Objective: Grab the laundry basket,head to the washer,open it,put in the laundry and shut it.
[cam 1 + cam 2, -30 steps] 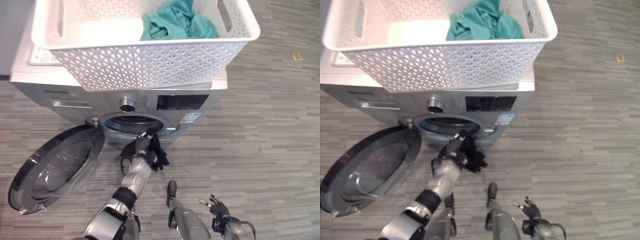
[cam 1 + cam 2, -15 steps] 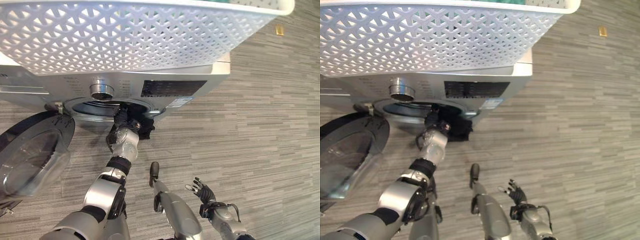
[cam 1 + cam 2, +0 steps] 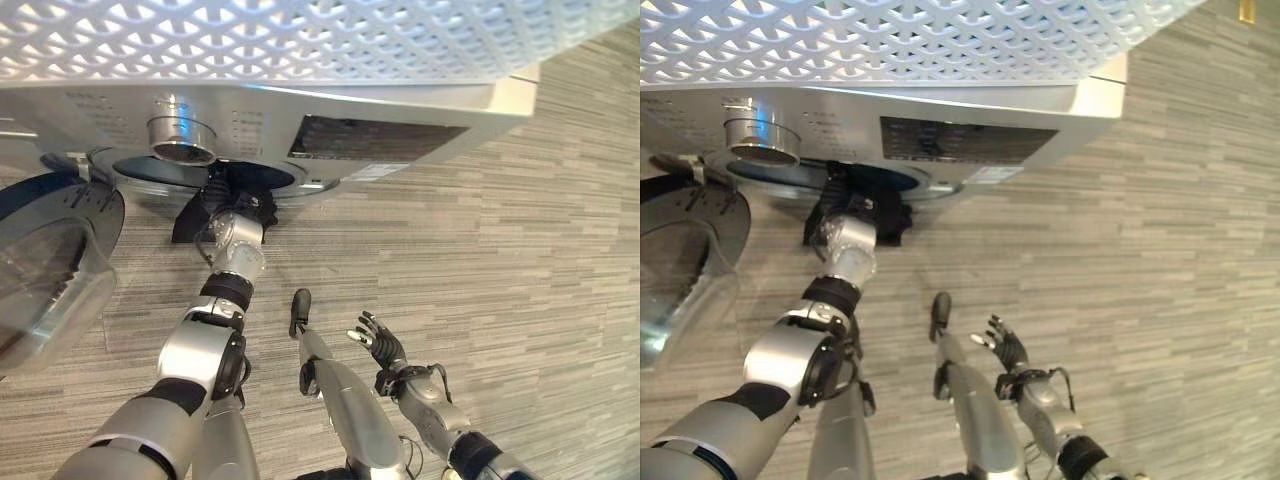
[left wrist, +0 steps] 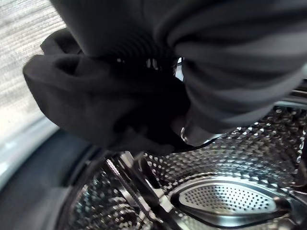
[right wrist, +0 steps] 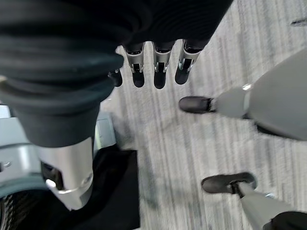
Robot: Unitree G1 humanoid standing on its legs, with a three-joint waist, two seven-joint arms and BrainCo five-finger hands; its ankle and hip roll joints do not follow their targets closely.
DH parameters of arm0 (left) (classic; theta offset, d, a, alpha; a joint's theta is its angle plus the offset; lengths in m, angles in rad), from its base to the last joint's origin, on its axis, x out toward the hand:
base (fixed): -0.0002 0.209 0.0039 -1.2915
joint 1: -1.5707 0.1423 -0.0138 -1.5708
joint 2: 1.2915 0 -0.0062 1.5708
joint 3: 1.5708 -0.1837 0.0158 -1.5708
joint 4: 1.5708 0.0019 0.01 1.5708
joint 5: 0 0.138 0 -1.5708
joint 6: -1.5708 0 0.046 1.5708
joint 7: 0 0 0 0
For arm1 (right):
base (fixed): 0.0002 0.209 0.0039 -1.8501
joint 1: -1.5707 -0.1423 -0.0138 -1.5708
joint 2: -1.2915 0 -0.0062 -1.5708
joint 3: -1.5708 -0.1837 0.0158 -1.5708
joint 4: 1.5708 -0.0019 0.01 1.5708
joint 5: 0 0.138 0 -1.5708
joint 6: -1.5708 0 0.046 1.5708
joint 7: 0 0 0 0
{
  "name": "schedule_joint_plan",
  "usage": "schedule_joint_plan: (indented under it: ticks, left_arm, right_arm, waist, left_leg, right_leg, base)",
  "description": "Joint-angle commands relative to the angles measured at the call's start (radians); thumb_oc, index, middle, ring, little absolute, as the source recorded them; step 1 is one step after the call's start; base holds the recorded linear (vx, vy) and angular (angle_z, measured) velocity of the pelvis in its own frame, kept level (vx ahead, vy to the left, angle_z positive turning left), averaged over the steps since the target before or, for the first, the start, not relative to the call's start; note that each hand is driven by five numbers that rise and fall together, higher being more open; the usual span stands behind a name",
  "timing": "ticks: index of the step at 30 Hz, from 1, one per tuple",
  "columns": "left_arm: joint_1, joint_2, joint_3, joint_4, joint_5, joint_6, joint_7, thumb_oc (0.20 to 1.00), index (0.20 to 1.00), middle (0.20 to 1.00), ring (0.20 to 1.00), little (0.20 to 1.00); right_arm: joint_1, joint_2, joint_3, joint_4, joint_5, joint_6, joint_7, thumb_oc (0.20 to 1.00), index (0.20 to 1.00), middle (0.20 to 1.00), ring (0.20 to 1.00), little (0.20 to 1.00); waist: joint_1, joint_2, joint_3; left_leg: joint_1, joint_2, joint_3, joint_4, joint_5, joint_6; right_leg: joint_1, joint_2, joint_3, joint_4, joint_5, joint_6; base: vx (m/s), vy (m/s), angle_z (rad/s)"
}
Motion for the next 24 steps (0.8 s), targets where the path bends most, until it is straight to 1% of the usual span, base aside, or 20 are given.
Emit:
schedule_joint_plan:
  ticks: [1,2,4,8,9,10,11,13,15,17,18,19,20,21,22,24]
  left_arm:
    - [-0.110,-0.019,-0.019,-0.065,0.000,-0.084,0.019,0.200,0.200,0.200,0.200,0.200]
    - [-0.117,-0.027,-0.021,-0.078,-0.004,-0.089,0.023,0.200,0.200,0.200,0.200,0.200]
    - [-0.133,-0.043,-0.028,-0.080,-0.004,-0.091,0.032,0.200,0.200,0.200,0.200,0.200]
    - [-0.187,-0.043,-0.029,-0.045,0.002,-0.087,0.039,0.200,0.200,0.200,0.200,0.200]
    - [-0.192,-0.036,-0.032,-0.039,0.007,-0.088,0.040,0.200,0.200,0.200,0.200,0.200]
    - [-0.193,-0.036,-0.032,-0.037,0.006,-0.088,0.039,0.200,0.200,0.200,0.200,0.200]
    - [-0.204,-0.021,-0.029,-0.020,0.011,-0.082,0.038,0.200,0.200,0.200,0.200,0.200]
    - [-0.213,-0.014,-0.032,-0.007,0.015,-0.078,0.036,0.200,0.200,0.200,0.200,0.200]
    - [-0.218,-0.012,-0.034,0.007,0.019,-0.069,0.034,0.200,0.200,0.200,0.200,0.200]
    - [-0.224,-0.007,-0.036,0.018,0.022,-0.062,0.027,0.200,0.200,0.200,0.200,0.200]
    - [-0.224,-0.007,-0.036,0.020,0.021,-0.062,0.026,0.200,0.200,0.200,0.200,0.200]
    - [-0.215,-0.010,-0.032,0.023,0.010,-0.058,0.020,0.200,0.200,0.200,0.200,0.200]
    - [-0.215,-0.010,-0.032,0.024,0.009,-0.058,0.019,0.200,0.200,0.200,0.200,0.200]
    - [-0.220,0.001,-0.029,0.032,-0.016,-0.051,0.006,0.200,0.200,0.200,0.200,0.200]
    - [-0.220,0.001,-0.028,0.033,-0.016,-0.051,0.005,0.200,0.200,0.200,0.200,0.200]
    - [-0.248,0.034,-0.008,0.050,-0.063,-0.043,-0.002,0.200,0.200,0.200,0.200,0.200]
  right_arm:
    - [-0.010,-0.018,-0.008,-0.082,0.023,-0.031,-0.007,1.000,1.000,1.000,1.000,1.000]
    - [-0.018,-0.027,-0.005,-0.091,0.020,-0.030,-0.010,1.000,1.000,1.000,1.000,1.000]
    - [-0.033,-0.043,-0.007,-0.103,0.020,-0.034,-0.019,1.000,1.000,1.000,1.000,1.000]
    - [-0.046,-0.067,-0.011,-0.109,0.023,-0.036,-0.009,1.000,1.000,1.000,1.000,1.000]
    - [-0.042,-0.073,-0.011,-0.110,0.027,-0.037,-0.006,1.000,1.000,1.000,1.000,1.000]
    - [-0.042,-0.074,-0.011,-0.110,0.027,-0.037,-0.005,1.000,1.000,1.000,1.000,1.000]
    - [-0.027,-0.091,-0.010,-0.119,0.030,-0.032,0.009,1.000,1.000,1.000,1.000,1.000]
    - [-0.016,-0.109,-0.009,-0.119,0.034,-0.024,0.021,1.000,1.000,1.000,1.000,1.000]
    - [-0.002,-0.120,-0.008,-0.116,0.041,-0.018,0.031,1.000,1.000,1.000,1.000,1.000]
    - [0.006,-0.127,-0.010,-0.121,0.040,-0.011,0.042,1.000,1.000,1.000,1.000,1.000]
    - [0.007,-0.128,-0.011,-0.122,0.040,-0.010,0.042,1.000,1.000,1.000,1.000,1.000]
    - [-0.003,-0.129,-0.013,-0.114,0.050,-0.006,0.045,1.000,1.000,1.000,1.000,1.000]
    - [-0.004,-0.129,-0.013,-0.113,0.050,-0.006,0.045,1.000,1.000,1.000,1.000,1.000]
    - [-0.018,-0.132,-0.013,-0.125,0.059,-0.005,0.041,1.000,1.000,1.000,1.000,1.000]
    - [-0.018,-0.132,-0.013,-0.125,0.059,-0.005,0.041,1.000,1.000,1.000,1.000,1.000]
    - [-0.041,-0.141,-0.015,-0.172,0.075,-0.012,0.033,1.000,1.000,1.000,1.000,1.000]
  waist:
    - [-0.003,-0.031,0.018]
    - [-0.003,-0.033,0.019]
    - [-0.004,-0.036,0.024]
    - [-0.021,-0.030,0.001]
    - [-0.023,-0.027,-0.006]
    - [-0.025,-0.026,-0.009]
    - [-0.033,-0.022,-0.034]
    - [-0.036,-0.015,-0.056]
    - [-0.037,-0.004,-0.079]
    - [-0.037,0.006,-0.094]
    - [-0.039,0.007,-0.101]
    - [-0.034,0.022,-0.125]
    - [-0.035,0.022,-0.126]
    - [-0.037,0.029,-0.134]
    - [-0.038,0.029,-0.135]
    - [-0.042,0.034,-0.144]
  left_leg:
    - [-0.070,-0.035,0.033,-0.056,0.061,0.024]
    - [-0.081,-0.033,0.029,-0.052,0.063,0.024]
    - [-0.127,-0.030,0.022,0.000,0.053,0.022]
    - [-0.255,-0.022,-0.011,0.157,0.002,0.021]
    - [-0.277,-0.019,-0.016,0.187,-0.007,0.021]
    - [-0.285,-0.019,-0.018,0.195,-0.011,0.021]
    - [-0.325,-0.006,-0.030,0.252,-0.035,0.025]
    - [-0.355,0.008,-0.036,0.305,-0.054,0.029]
    - [-0.401,0.023,-0.044,0.383,-0.082,0.033]
    - [-0.430,0.030,-0.050,0.438,-0.103,0.039]
    - [-0.442,0.030,-0.051,0.449,-0.109,0.040]
    - [-0.474,0.035,-0.055,0.523,-0.135,0.046]
    - [-0.479,0.035,-0.056,0.530,-0.139,0.046]
    - [-0.518,0.039,-0.064,0.602,-0.168,0.051]
    - [-0.520,0.039,-0.064,0.604,-0.169,0.051]
    - [-0.565,0.036,-0.070,0.645,-0.182,0.061]
  right_leg:
    - [-0.007,0.026,-0.013,0.165,-0.197,0.058]
    - [-0.022,0.027,-0.015,0.175,-0.203,0.056]
    - [-0.060,0.024,-0.025,0.211,-0.215,0.050]
    - [-0.159,0.012,-0.040,0.325,-0.257,0.035]
    - [-0.178,0.009,-0.042,0.357,-0.265,0.029]
    - [-0.184,0.008,-0.043,0.363,-0.269,0.029]
    - [-0.227,0.000,-0.045,0.429,-0.292,0.023]
    - [-0.260,-0.005,-0.054,0.490,-0.321,0.013]
    - [-0.303,-0.012,-0.060,0.575,-0.357,0.000]
    - [-0.342,-0.016,-0.059,0.650,-0.383,-0.013]
    - [-0.353,-0.018,-0.060,0.661,-0.390,-0.013]
    - [-0.389,-0.025,-0.058,0.749,-0.430,-0.032]
    - [-0.393,-0.026,-0.058,0.755,-0.434,-0.032]
    - [-0.429,-0.029,-0.052,0.825,-0.462,-0.045]
    - [-0.430,-0.029,-0.053,0.826,-0.463,-0.045]
    - [-0.474,-0.031,-0.043,0.868,-0.471,-0.049]
  base:
    - [-0.04,-0.098,0.09]
    - [-0.05,-0.075,0.13]
    - [-0.05,-0.092,0.16]
    - [-0.05,-0.074,0.16]
    - [-0.02,-0.031,0.21]
    - [-0.02,-0.010,0.16]
    - [-0.01,0.003,0.11]
    - [-0.01,0.007,0.08]
    - [-0.01,-0.001,0.08]
    - [0.00,0.025,0.06]
    - [0.01,0.044,0.00]
    - [0.01,0.023,-0.04]
    - [0.01,0.032,-0.08]
    - [0.01,0.010,-0.03]
    - [0.00,0.000,0.00]
    - [0.00,0.011,-0.02]
